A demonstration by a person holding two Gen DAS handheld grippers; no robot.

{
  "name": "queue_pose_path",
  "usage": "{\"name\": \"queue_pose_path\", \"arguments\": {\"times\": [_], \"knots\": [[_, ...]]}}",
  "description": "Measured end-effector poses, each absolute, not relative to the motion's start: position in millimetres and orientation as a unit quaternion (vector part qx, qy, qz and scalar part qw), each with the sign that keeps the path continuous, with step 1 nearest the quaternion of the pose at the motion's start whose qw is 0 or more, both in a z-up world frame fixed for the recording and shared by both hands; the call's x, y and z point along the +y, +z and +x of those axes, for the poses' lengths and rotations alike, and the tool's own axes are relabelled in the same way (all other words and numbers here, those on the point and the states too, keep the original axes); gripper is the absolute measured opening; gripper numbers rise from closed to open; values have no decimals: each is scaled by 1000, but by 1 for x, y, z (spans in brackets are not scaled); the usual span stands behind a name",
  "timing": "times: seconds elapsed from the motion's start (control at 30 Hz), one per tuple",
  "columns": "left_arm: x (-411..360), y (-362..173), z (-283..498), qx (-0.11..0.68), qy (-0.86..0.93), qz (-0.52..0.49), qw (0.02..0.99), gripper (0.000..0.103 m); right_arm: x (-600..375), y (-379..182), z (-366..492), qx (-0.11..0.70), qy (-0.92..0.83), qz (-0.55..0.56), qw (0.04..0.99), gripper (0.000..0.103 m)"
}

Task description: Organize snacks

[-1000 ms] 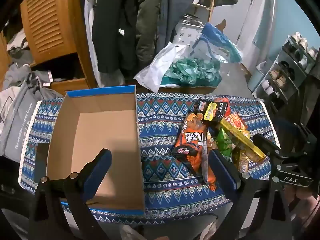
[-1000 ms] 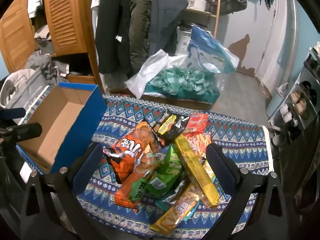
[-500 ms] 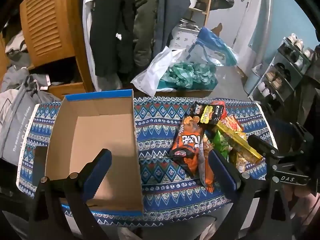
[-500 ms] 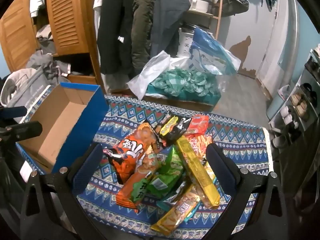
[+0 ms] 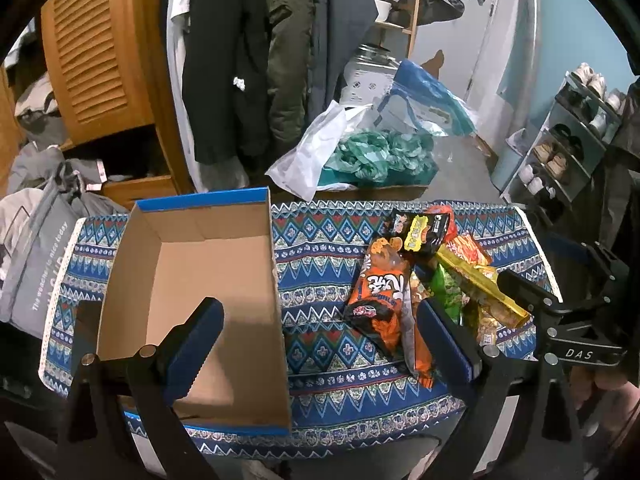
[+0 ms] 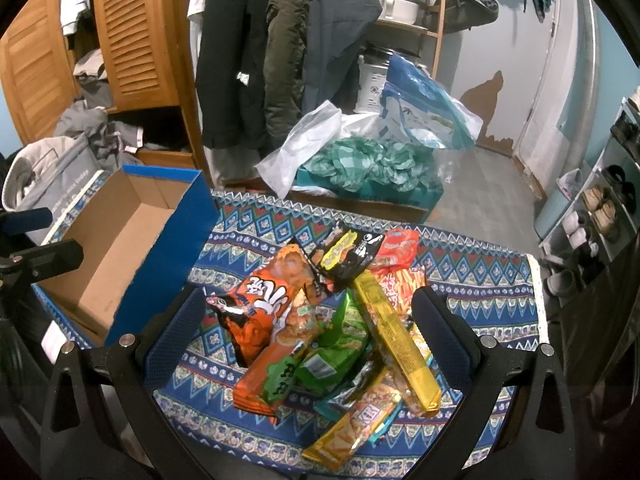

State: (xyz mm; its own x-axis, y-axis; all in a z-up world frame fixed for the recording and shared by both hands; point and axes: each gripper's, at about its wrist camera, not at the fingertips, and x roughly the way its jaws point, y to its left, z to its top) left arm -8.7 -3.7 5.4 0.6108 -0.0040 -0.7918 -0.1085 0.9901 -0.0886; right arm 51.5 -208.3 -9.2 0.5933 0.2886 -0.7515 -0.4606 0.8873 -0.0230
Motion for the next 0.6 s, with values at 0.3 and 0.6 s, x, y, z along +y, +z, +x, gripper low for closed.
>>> {"name": "queue_pose_path", "arguments": {"times": [0.3, 0.6], "knots": [[-4, 5, -12, 441, 24, -67, 895, 98, -209, -10, 52, 399, 212, -108, 886, 101], [-4, 5, -12, 441, 25, -68, 895, 98, -206, -11, 50, 401, 214, -109, 884, 101]]}}
